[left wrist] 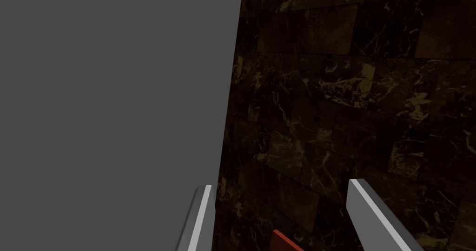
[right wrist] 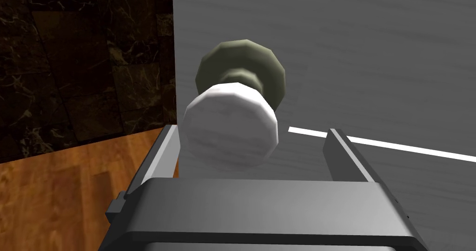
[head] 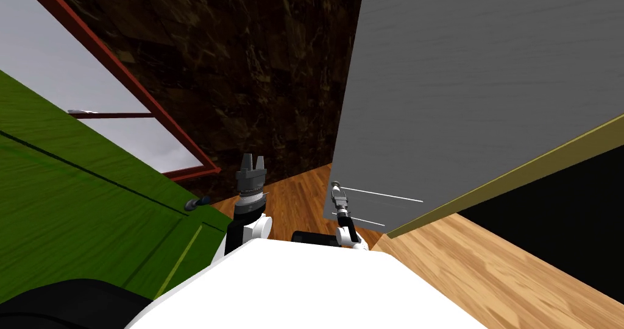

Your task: Push the door open

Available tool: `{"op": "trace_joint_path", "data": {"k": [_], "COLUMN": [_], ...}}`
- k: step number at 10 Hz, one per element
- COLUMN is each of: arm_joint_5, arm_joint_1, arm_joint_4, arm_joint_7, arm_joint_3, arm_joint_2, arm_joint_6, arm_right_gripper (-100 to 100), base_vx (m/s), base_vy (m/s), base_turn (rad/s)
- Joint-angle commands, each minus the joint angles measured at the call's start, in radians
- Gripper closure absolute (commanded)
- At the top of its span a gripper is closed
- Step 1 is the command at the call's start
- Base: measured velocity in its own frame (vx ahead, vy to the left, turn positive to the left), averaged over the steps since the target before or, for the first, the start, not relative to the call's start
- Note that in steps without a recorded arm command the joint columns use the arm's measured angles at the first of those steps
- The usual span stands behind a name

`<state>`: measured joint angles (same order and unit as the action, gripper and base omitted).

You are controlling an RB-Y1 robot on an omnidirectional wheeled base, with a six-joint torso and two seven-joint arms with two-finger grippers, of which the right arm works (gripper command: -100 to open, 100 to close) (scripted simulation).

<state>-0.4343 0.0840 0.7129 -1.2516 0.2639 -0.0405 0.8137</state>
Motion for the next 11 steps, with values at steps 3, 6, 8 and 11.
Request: {"op": "trace_joint_path", "data": {"k": [3,6,8,11], "arm_joint_5": [-0.023,-0.03,-0.04,-0.058], "arm_joint_1": [0.01,0.011,0.013,0.016], "arm_joint_4": [-0.005,-0.005,-0.006,-0.007], "arm_joint_7": [0.01,0.014,0.018,0.027], "arm_joint_3": [-0.046,-0.059,-0.078,-0.109], "arm_joint_2": [-0.009,-0.005,0.003,0.022], "arm_joint_6": [0.011,0.012,0.014,0.018], "arm_right_gripper": [100,100,100,100], "base_vx": [0.105,0.071,0.103,0.154], "base_vy": [0.061,0.044,0.069,0.096], "base_turn": [-0.052,-0.042,-0.055,-0.064]}}
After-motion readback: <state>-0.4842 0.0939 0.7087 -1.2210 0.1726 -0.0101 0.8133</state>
